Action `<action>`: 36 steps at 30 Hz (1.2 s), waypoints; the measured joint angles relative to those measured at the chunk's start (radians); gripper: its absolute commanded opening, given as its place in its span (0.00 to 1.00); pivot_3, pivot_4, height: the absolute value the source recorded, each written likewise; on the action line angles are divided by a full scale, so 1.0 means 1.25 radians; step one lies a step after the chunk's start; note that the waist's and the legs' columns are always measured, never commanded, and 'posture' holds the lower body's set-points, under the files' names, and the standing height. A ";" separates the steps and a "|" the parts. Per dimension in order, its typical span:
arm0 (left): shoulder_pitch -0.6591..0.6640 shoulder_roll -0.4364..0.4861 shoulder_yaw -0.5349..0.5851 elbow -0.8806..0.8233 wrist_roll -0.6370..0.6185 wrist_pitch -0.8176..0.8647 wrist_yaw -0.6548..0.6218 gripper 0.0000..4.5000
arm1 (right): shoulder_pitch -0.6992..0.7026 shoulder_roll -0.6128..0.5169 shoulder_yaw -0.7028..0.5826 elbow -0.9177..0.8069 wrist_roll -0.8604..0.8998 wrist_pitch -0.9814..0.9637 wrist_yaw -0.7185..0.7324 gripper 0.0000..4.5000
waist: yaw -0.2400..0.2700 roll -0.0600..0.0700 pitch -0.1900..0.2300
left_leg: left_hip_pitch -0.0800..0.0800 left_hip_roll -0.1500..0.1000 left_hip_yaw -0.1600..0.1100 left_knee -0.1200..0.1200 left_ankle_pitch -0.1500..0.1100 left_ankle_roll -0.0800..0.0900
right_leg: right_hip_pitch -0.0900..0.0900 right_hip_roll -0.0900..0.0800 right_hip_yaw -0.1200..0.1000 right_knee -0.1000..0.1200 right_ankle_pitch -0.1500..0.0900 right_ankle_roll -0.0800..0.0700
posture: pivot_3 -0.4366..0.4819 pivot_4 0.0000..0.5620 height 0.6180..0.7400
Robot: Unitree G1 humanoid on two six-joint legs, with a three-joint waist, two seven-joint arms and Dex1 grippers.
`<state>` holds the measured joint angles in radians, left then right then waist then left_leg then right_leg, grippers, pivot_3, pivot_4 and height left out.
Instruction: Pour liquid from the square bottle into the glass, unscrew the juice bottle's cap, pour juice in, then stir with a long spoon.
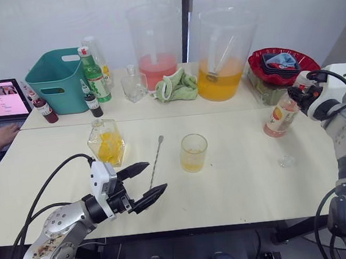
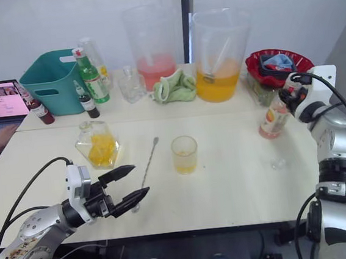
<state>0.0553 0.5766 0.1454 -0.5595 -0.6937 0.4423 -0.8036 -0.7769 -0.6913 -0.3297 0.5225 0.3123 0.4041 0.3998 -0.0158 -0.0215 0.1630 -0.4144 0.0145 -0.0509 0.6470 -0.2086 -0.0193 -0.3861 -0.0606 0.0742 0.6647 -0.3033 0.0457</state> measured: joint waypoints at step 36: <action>-0.075 0.075 -0.011 0.113 0.011 -0.023 -0.161 1.00 | 0.342 0.072 0.099 -1.035 0.651 0.400 0.031 0.32 | 0.001 0.003 0.002 | -0.001 0.000 -0.001 0.000 0.000 0.000 | -0.001 0.001 -0.001 -0.001 0.000 0.000 | 0.48 0.27 1.00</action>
<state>-0.0391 0.6700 0.1310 -0.4186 -0.6801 0.4137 -1.0049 -0.3491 -0.6013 -0.2062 -0.7713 1.1267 0.9046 0.4391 -0.0150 -0.0173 0.1659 -0.4152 0.0149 -0.0524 0.6465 -0.2085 -0.0192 -0.3868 -0.0600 0.0727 0.6639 -0.3035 0.0459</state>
